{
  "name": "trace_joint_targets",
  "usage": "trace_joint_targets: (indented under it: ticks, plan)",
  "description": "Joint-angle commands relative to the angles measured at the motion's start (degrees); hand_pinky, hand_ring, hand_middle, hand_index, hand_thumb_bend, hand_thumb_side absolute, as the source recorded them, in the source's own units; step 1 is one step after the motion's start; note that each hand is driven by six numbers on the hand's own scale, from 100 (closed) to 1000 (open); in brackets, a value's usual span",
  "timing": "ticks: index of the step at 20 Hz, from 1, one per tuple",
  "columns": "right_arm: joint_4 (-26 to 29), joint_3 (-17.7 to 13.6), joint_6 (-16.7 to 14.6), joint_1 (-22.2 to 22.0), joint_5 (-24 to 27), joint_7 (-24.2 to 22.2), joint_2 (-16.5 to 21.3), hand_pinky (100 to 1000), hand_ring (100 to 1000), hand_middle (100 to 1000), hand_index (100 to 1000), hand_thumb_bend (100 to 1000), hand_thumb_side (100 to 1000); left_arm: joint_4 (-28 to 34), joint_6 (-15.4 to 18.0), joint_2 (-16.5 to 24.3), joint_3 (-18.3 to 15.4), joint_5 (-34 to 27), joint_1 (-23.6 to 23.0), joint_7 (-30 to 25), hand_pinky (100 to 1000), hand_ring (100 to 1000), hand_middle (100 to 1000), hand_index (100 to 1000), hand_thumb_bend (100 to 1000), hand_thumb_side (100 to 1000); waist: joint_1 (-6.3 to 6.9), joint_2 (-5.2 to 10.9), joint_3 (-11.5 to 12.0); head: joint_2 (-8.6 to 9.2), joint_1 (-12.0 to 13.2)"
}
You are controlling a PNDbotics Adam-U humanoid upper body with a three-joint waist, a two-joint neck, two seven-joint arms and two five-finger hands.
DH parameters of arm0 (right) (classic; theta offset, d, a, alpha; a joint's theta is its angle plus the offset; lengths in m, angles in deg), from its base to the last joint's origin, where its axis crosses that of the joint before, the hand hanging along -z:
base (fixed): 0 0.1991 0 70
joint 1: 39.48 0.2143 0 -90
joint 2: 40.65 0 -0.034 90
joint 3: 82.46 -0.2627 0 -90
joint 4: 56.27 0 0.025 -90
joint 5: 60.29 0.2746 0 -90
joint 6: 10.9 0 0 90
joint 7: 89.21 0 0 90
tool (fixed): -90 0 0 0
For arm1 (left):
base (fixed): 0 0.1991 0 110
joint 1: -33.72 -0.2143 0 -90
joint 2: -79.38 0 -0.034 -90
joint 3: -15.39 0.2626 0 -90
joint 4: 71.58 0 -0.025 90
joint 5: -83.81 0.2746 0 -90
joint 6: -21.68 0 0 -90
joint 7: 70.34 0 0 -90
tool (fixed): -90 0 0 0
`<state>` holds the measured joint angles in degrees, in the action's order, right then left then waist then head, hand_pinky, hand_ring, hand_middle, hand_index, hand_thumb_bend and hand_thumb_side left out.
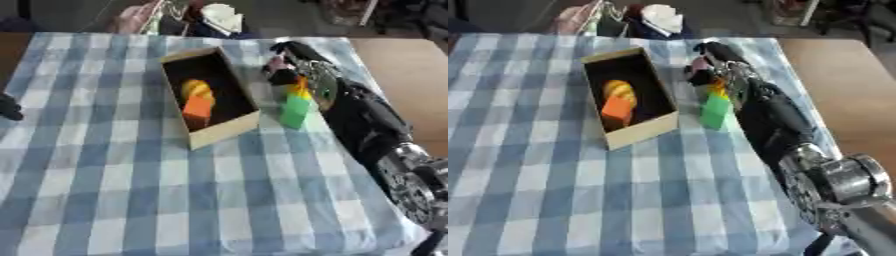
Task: Pick up objects on the table and place them in the box.
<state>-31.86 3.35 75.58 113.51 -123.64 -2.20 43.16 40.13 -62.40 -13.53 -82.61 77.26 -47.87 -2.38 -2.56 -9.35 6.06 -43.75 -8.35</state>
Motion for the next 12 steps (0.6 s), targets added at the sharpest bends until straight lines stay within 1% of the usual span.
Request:
trace_joint_targets:
  ticks: [1, 4, 7, 8, 12]
  plan:
    - [0.69, -0.17, 1.2, 1.1, -2.17, 0.95, 0.96, 825, 772, 850, 926, 100, 389, 1.31, 0.02, 0.43, -0.11, 0.15, 0.73, -0.29, 759, 577, 592, 783, 100, 602, 0.84, -0.02, 0.09, 0.55, -0.22]
    - [0.99, -0.16, 2.29, 1.11, -4.2, 2.4, 1.06, 821, 774, 848, 925, 100, 352, 1.28, 0.01, 0.37, -0.15, 0.16, 0.74, -0.36, 760, 578, 593, 785, 100, 601, 0.82, -0.02, 0.11, 0.57, -0.2]
    - [1.1, -0.1, 3.69, 1.21, -6.91, 3.66, 1.25, 813, 777, 844, 923, 100, 295, 1.22, -0.01, 0.29, -0.15, 0.15, 0.69, -0.6, 761, 579, 594, 786, 100, 602, 0.77, -0.04, 0.12, 0.5, -0.1]
    - [1.07, -0.1, 4.14, 1.22, -7.89, 3.93, 1.28, 812, 777, 844, 923, 100, 291, 1.19, -0.02, 0.24, -0.17, 0.15, 0.66, -0.68, 761, 579, 594, 786, 100, 602, 0.76, -0.04, 0.13, 0.45, -0.07]
    - [0.85, -0.19, 5.79, 1.34, -11.41, 4.24, 1.48, 799, 772, 834, 921, 116, 219, 1.19, 0.01, 0.19, -0.24, 0.1, 0.61, -0.9, 763, 580, 595, 787, 100, 601, 0.73, -0.04, 0.15, 0.36, 0.06]
